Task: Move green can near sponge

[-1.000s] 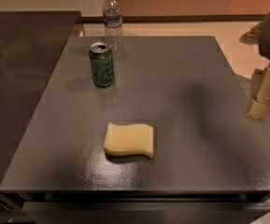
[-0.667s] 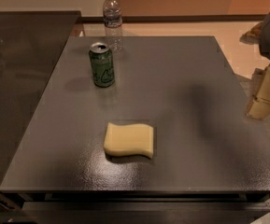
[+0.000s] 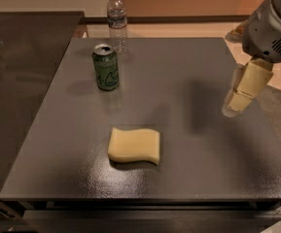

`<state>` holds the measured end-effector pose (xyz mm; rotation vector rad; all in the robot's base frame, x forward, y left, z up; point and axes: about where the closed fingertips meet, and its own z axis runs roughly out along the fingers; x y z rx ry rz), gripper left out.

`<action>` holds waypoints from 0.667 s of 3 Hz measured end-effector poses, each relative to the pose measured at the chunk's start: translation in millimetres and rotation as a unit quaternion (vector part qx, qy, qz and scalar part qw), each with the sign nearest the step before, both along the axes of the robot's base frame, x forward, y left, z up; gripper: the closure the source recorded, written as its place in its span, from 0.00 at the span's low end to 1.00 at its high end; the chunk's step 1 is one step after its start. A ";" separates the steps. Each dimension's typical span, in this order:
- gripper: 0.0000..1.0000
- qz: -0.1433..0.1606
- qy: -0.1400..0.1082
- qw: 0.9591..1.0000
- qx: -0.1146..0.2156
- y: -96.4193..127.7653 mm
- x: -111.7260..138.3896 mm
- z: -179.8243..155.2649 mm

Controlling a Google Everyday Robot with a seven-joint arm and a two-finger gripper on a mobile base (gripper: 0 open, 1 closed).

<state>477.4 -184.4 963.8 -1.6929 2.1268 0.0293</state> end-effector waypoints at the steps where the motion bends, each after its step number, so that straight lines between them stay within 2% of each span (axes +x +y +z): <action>1: 0.00 0.019 -0.004 0.999 0.030 27.1 29.2 -9.1; 2: 0.00 0.041 -0.010 0.997 0.059 62.1 57.7 -19.6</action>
Offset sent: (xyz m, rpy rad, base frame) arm 0.0926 0.1017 -0.0314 0.1878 -0.0351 0.1341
